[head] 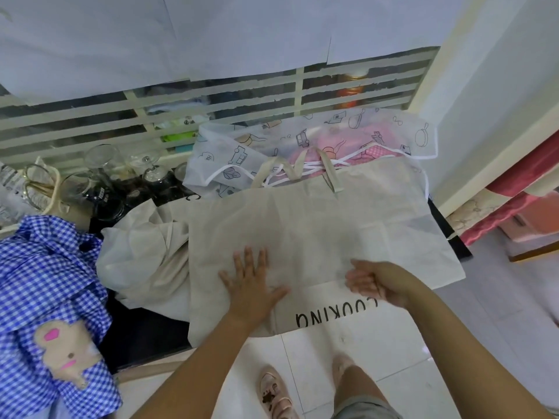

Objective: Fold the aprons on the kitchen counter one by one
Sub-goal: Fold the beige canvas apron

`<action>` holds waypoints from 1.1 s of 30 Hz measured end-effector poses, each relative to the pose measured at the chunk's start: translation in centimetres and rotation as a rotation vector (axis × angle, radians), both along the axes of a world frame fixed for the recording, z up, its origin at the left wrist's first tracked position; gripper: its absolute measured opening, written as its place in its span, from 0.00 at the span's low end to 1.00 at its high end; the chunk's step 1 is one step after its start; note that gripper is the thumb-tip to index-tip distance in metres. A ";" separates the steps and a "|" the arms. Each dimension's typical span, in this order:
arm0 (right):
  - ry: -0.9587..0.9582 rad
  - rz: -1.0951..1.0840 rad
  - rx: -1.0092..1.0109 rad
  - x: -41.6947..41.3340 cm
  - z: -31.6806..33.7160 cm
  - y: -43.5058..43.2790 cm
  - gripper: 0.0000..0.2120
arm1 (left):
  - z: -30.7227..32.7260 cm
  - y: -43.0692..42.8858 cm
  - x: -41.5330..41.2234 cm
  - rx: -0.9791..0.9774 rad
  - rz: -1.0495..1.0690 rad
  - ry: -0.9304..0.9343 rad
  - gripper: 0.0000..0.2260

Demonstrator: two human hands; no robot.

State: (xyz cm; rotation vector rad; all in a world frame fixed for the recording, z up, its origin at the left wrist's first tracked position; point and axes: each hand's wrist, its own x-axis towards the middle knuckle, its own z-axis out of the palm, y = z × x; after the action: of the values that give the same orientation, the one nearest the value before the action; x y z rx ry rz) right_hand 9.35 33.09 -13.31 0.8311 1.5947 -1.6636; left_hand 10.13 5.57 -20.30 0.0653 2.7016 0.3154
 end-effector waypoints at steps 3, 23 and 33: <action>0.154 -0.193 -0.023 -5.0 -0.2 -0.4 0.08 | 0.6 0.4 -0.6 0.027 0.067 -0.059 0.57; 0.474 -0.300 -0.721 -26.3 5.5 0.6 0.21 | 0.9 0.6 -1.8 0.051 0.138 -0.223 0.53; 0.224 -0.111 -0.153 -16.1 0.7 6.7 0.08 | 1.4 1.3 -2.0 0.006 0.181 -0.239 0.50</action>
State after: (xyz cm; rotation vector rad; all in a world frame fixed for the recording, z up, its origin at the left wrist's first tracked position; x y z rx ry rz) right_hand -6.76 39.76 -12.63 0.6854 1.5663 -1.9897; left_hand 8.16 6.88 -18.94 -0.2034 2.4730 0.3599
